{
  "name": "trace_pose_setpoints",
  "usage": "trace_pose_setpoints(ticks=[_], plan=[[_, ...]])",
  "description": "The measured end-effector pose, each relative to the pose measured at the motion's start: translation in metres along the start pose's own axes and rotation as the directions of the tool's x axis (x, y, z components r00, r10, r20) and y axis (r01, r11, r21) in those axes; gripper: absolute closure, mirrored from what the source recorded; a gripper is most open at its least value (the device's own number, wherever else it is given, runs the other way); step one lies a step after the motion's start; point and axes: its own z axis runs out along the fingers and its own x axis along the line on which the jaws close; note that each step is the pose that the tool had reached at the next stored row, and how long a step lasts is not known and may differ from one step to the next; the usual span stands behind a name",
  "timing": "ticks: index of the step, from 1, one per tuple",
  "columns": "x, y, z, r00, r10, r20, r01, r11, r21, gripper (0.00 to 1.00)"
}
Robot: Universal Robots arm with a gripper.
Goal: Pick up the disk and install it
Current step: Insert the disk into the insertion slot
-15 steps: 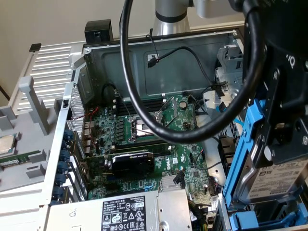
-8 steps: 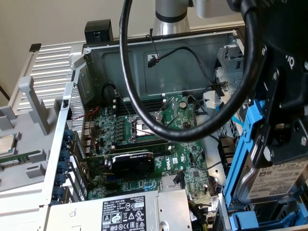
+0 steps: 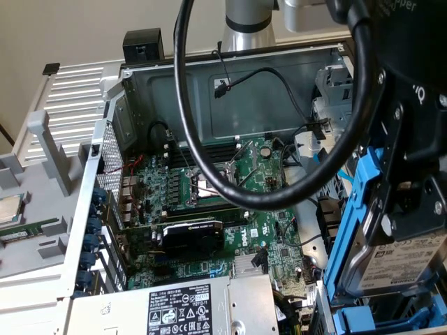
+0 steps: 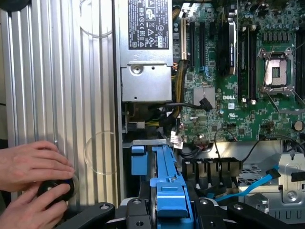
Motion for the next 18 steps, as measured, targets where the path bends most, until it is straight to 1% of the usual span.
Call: trace_pose_setpoints(ticks=[18], plan=[[-0.0016,0.0002,0.0026,1.0000,0.000,0.0001,0.000,1.0000,0.0000,0.63]])
